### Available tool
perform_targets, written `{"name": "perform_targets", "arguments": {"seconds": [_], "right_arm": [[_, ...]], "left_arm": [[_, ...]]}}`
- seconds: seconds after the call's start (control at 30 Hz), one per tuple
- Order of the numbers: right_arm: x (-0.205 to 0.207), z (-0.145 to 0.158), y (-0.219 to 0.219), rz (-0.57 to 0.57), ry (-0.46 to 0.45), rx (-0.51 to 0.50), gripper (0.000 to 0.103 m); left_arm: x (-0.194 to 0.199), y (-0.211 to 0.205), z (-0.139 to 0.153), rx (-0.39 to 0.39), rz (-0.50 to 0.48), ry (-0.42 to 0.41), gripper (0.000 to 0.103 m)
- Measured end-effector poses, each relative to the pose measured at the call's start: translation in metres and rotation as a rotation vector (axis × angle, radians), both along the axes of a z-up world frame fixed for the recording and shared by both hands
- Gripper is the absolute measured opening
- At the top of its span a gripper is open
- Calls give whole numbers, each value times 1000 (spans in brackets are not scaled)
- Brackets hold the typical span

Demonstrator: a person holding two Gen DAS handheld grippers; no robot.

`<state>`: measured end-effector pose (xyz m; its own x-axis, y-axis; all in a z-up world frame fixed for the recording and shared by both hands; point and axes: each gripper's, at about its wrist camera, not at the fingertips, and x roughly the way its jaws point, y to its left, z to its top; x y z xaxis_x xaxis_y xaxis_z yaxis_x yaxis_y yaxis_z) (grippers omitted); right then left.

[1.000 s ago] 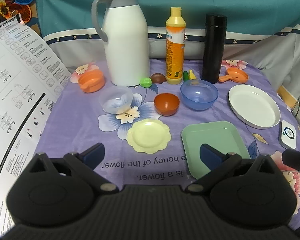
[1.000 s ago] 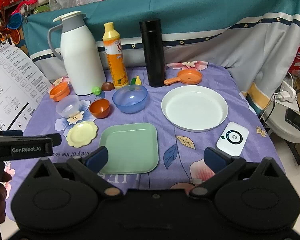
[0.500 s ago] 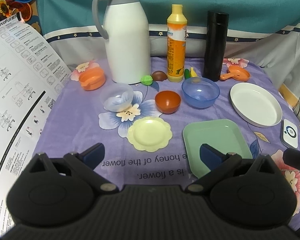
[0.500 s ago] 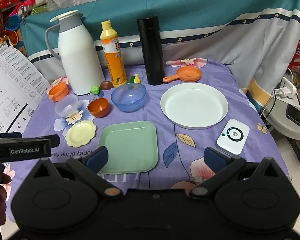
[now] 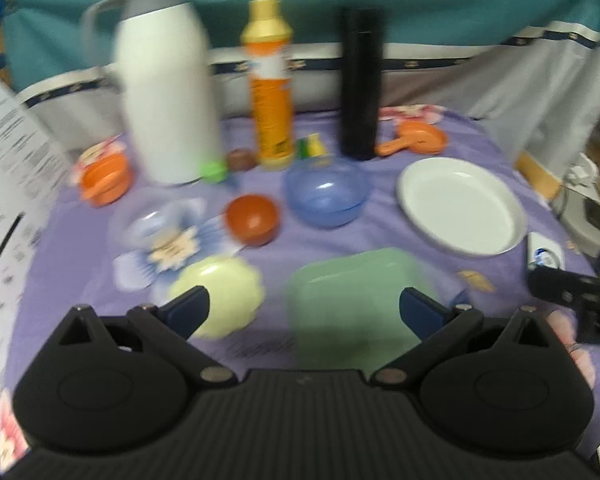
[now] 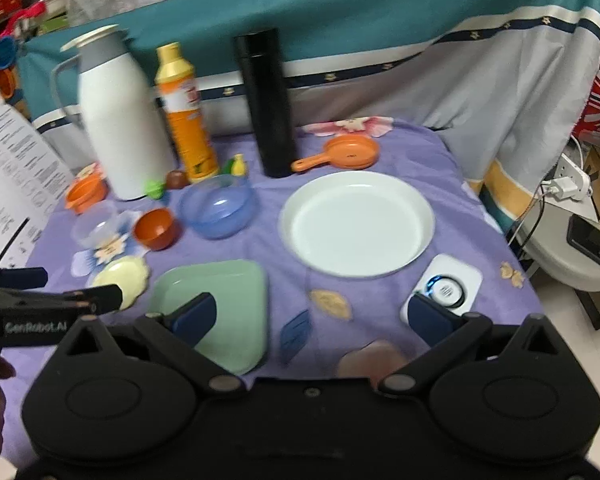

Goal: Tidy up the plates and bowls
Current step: 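Reach the right gripper to the white round plate rim and grasp it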

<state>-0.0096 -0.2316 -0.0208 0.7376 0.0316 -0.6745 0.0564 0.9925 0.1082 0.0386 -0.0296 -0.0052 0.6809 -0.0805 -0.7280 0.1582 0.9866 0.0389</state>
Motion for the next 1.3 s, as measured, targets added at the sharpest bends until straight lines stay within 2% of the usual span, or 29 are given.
{"name": "perform_targets", "arguments": {"seconds": [0.13, 0.3, 0.47, 0.63, 0.7, 0.77, 1.0, 1.23, 1.3], "right_arm": [[26, -3, -31, -51, 1, 34, 103], [61, -11, -79, -83, -15, 84, 103], [96, -31, -114, -105, -5, 87, 102], [127, -53, -139, -102, 18, 107, 91], [140, -63, -147, -104, 36, 112, 82], [146, -72, -151, -105, 53, 120, 72], [169, -96, -152, -63, 93, 135, 48], [180, -111, -146, -22, 123, 150, 36], [179, -113, -143, -14, 115, 141, 36]], "left_arm": [[21, -39, -2, 8, -78, -20, 103], [54, -79, -16, 19, -113, -9, 103], [81, -110, -34, 22, -141, 28, 94], [95, -127, -49, 23, -152, 62, 81], [101, -132, -56, 21, -151, 82, 74], [105, -134, -62, 25, -148, 94, 73], [118, -135, -80, 40, -106, 133, 72], [128, -139, -94, 25, -107, 168, 69], [132, -141, -97, 17, -115, 176, 56]]}}
